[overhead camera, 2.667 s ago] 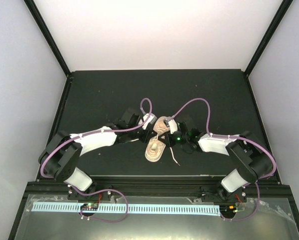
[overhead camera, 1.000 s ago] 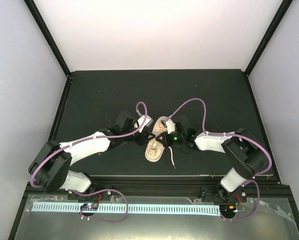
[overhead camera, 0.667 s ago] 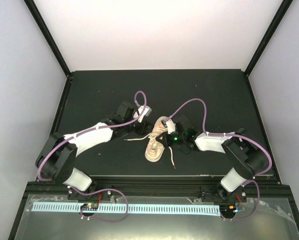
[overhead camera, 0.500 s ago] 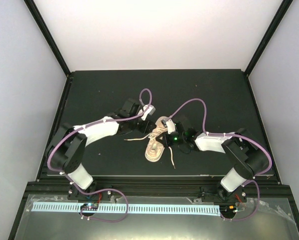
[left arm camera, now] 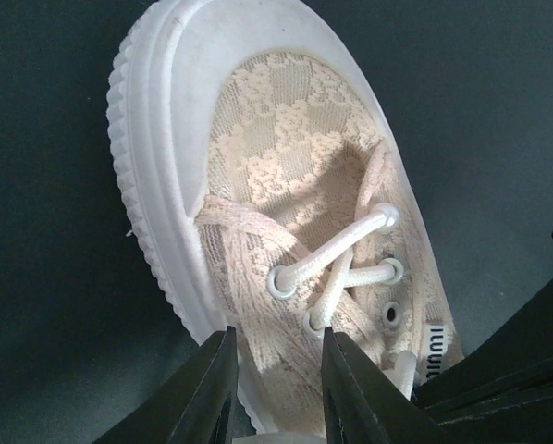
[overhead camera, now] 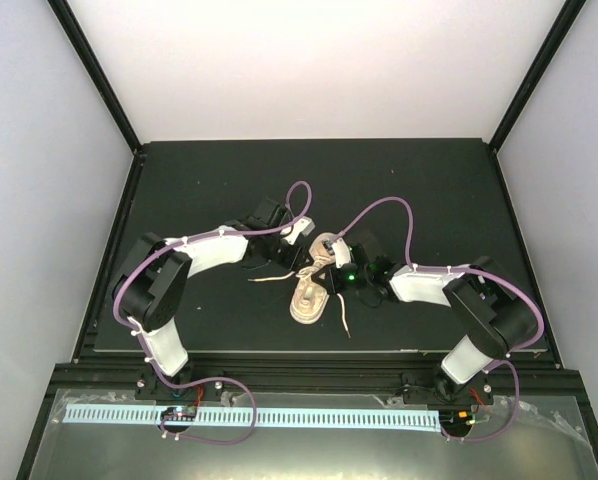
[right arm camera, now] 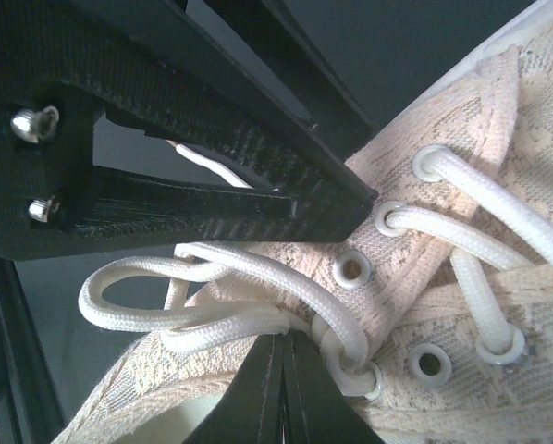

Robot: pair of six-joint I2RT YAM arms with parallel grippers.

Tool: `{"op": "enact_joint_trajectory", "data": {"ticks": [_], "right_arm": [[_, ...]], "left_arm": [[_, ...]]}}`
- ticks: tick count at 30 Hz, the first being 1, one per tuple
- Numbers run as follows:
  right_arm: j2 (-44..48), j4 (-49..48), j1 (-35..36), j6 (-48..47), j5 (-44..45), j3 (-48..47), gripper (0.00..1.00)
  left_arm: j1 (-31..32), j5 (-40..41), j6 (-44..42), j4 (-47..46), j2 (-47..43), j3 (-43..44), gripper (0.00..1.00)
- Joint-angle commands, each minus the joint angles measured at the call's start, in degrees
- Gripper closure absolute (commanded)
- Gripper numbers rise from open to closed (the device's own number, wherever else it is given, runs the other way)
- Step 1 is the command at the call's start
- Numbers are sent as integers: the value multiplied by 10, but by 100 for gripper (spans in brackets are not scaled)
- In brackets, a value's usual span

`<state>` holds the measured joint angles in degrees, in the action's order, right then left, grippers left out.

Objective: Tie the shoes

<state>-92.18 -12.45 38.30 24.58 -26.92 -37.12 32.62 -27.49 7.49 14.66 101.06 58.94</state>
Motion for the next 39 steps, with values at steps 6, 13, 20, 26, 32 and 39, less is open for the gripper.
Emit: {"op": "enact_joint_trajectory", "data": {"ticks": [6,13,20,26,32,39], "right_arm": [[-2,4,1,2,34,3,98],[-4,5,1,4,36,2,98],[-6,7,1,4,37,1,98],[-7,7,1,4,37,1,98],[-7,7,0,4,37,1,98],[-8,7,1,5,37,1,98]], "left_arm": [[-5,-67,-1,11,-12,-8,75],[-5,-104,12,-9,-25,-24,77],[-6,-132,25,-35,-31,-50,77],[-6,-143,37,-46,-46,-55,77],[-6,-171,50,-66,-45,-58,74],[-6,-190,57,-72,-31,-66,74]]}}
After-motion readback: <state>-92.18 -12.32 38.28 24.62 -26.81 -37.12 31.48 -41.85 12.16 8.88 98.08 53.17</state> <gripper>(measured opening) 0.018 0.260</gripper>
